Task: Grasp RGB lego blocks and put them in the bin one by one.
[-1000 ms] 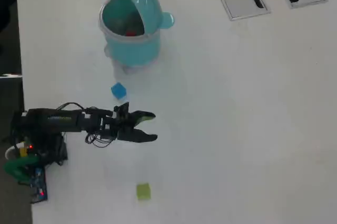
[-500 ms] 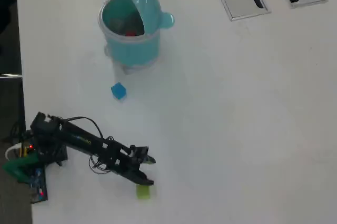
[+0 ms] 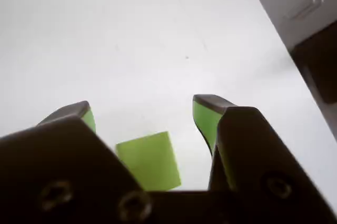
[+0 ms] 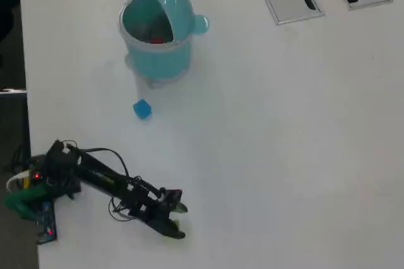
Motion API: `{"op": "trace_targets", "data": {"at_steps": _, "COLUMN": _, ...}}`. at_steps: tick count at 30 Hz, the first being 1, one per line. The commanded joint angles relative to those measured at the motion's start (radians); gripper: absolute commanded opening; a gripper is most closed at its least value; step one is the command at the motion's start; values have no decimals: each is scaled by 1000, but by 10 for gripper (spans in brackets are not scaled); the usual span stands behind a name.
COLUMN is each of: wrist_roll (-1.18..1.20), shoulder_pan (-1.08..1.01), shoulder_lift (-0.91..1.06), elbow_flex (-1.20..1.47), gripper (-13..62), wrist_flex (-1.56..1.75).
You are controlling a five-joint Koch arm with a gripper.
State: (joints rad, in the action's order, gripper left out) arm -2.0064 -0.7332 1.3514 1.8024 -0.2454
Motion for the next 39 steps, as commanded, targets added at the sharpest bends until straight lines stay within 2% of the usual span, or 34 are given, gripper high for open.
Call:
{"op": "trace_targets", "data": {"at_steps": 1, "wrist_roll": -37, "shoulder_pan": -18, "shoulder_lift": 40, "elbow_flex": -37, "gripper": 340, "wrist_flex": -15}}
{"op": "trace_targets", "data": {"at_steps": 14, "wrist_roll": -144, "shoulder_pan": -40, "shoulder_lift": 135, "elbow_flex": 107, "gripper": 340, "wrist_flex": -141}}
{"op": "trace_targets", "data": {"at_steps": 27, "wrist_roll": -169, "shoulder_pan": -84, "shoulder_lift": -87, "elbow_flex": -41, "gripper": 336, "wrist_flex": -112}}
{"op": "trace_targets", "data": {"at_steps": 31, "wrist_roll": -158, "shoulder_pan": -101, "shoulder_lift": -149, "elbow_flex": -104, "gripper": 320, "wrist_flex": -123}}
{"op": "trace_targets", "data": {"at_steps": 39, "wrist_roll": -41, "shoulder_pan": -89, "shoulder_lift": -117, "elbow_flex": -130, "gripper": 209, "wrist_flex": -178}}
